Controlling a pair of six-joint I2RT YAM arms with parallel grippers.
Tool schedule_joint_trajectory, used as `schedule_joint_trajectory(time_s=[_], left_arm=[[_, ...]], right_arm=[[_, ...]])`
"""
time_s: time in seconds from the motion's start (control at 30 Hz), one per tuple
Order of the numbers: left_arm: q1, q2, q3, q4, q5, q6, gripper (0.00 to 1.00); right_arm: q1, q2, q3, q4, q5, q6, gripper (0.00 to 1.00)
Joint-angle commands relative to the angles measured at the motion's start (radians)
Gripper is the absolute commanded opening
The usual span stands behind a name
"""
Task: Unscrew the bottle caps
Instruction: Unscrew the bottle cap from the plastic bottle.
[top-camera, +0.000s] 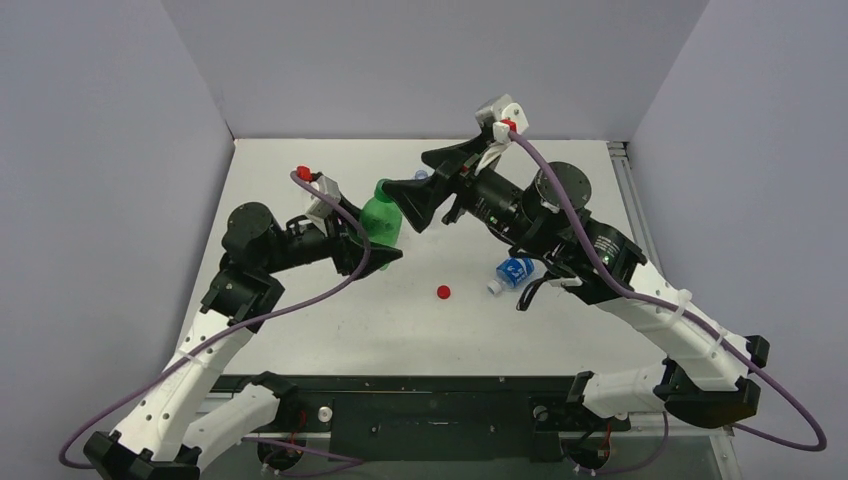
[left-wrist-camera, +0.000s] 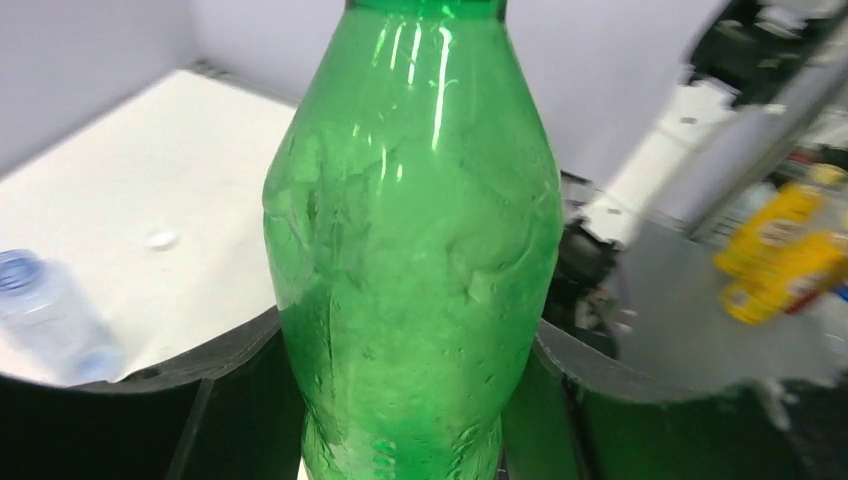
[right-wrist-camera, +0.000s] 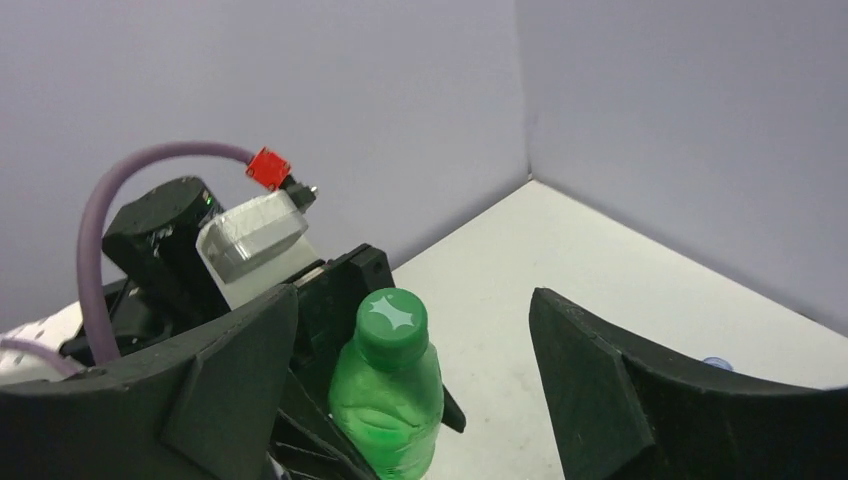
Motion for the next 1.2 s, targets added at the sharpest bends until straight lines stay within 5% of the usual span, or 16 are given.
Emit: schedule_joint_trajectory(time_s=[0.0,0.33,1.03,1.17], left_arm=[[-0.014,-0.041,0.012,-0.082,-0.309,0.232,0.00],[-0.043,-0.053,-0.003,-0.087,-0.426,0.279,0.00],[-0.049,-0.066,-0.007,-0.049,-0.400,0.245,0.00],[-0.049,-0.070,-0.003,-0.037,-0.349,0.218,0.00]], right_arm=[[0.096,0.044,0.136,-0.149,0.392,-0.079,0.81],[0.130,0.212,0.317,-0.227,0.380,-0.031,0.73],[0.060,0.291,0.349,-0.233,0.215,0.062,0.26],[0.047,0.277,0.344,-0.253,0.172,0.020,0.06]])
